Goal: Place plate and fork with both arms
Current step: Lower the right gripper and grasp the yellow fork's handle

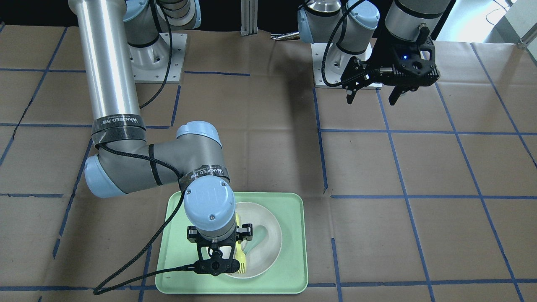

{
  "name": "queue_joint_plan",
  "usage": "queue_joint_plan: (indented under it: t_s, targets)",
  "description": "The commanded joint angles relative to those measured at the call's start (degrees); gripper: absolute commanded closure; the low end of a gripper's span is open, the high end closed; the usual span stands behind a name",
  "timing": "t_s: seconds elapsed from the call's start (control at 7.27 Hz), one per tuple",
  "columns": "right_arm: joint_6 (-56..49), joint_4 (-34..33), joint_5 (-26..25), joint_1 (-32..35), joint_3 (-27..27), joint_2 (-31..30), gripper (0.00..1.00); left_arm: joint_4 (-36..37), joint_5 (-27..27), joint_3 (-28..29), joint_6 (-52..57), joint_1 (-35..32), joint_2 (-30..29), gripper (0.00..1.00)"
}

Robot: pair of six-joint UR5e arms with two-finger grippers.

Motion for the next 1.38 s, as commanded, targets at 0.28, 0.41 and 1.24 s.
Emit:
queue_joint_plan:
  t_s: [0.28, 0.41, 1.24]
  targets:
    - [-1.24, -3.29, 0.38, 0.29, 2.33, -0.37, 0.48, 0.12, 0.16, -0.67, 0.06, -0.92, 0.45, 0.0]
    - [-1.06, -3.29, 0.38, 0.38, 2.33, -0.37, 0.49, 0.12, 0.07, -0.76, 0.06, -0.92, 0.54, 0.0]
    - [-1.06, -3.38, 0.56, 1.61, 2.42, 0.86, 0.48, 0.12, 0.16, -1.2, 0.58, -0.92, 0.72, 0.0]
